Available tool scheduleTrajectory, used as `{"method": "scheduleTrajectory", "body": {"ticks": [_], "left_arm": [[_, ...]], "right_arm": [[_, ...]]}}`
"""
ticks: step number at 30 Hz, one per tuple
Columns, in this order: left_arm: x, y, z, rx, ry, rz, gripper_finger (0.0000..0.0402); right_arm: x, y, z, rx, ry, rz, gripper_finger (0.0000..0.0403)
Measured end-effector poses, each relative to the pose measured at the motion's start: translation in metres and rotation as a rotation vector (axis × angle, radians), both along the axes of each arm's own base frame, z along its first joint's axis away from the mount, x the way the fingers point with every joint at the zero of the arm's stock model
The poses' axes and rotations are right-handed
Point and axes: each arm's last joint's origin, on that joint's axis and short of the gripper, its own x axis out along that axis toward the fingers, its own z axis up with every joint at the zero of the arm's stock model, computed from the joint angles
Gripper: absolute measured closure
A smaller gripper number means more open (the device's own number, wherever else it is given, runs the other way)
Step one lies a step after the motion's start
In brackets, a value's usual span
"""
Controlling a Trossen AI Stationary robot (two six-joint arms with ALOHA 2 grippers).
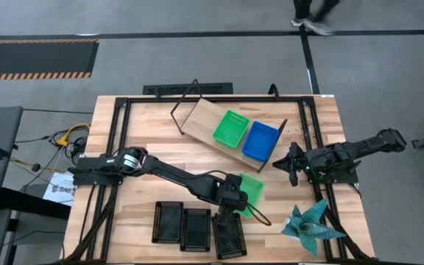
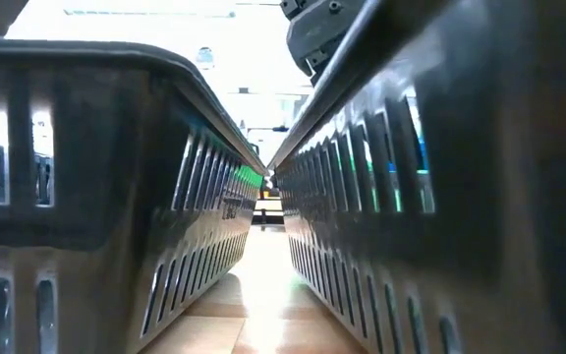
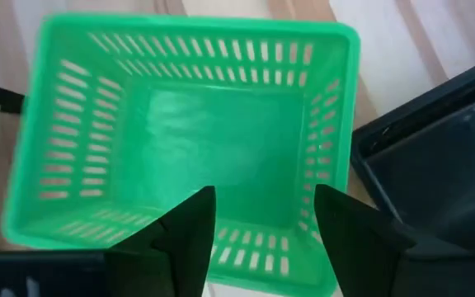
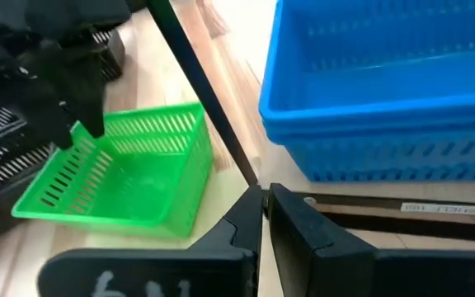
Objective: Stack baskets on shelf by color
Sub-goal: Stack the green bin on the green bin on the shelf
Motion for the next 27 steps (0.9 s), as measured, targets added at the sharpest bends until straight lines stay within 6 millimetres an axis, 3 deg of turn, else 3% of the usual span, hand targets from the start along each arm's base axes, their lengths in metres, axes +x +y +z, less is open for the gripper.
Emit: {"method": "scheduleTrajectory", "body": {"ticks": [5, 10, 12, 18, 22, 27], "left_arm": [[-0.002, 0.002, 0.004, 0.014, 0.002, 0.008, 0.0205], [-0.007, 0.005, 0.046, 0.022, -0.087, 0.069, 0.0205], [-0.007, 0.003, 0.052, -0.019, -0.093, 0.059, 0.0205], [-0.014, -0.016, 0.038, -0.063, -0.002, -0.041, 0.0205], [-0.018, -0.02, 0.022, -0.047, 0.042, -0.051, 0.0205], [-0.019, -0.019, 0.019, -0.026, 0.045, -0.042, 0.0205]], "right_arm": [[0.0, 0.0, 0.0, 0.0, 0.001, 0.0, 0.0352], [0.0, 0.0, 0.0, -0.001, 0.002, 0.0, 0.0352], [0.0, 0.0, 0.0, -0.001, 0.003, 0.0, 0.0352], [0.0, 0.0, 0.0, -0.002, 0.003, 0.0, 0.0352], [0.0, 0.0, 0.0, -0.004, 0.003, 0.001, 0.0352], [0.0, 0.0, 0.0, -0.005, 0.002, -0.001, 0.0352]]}}
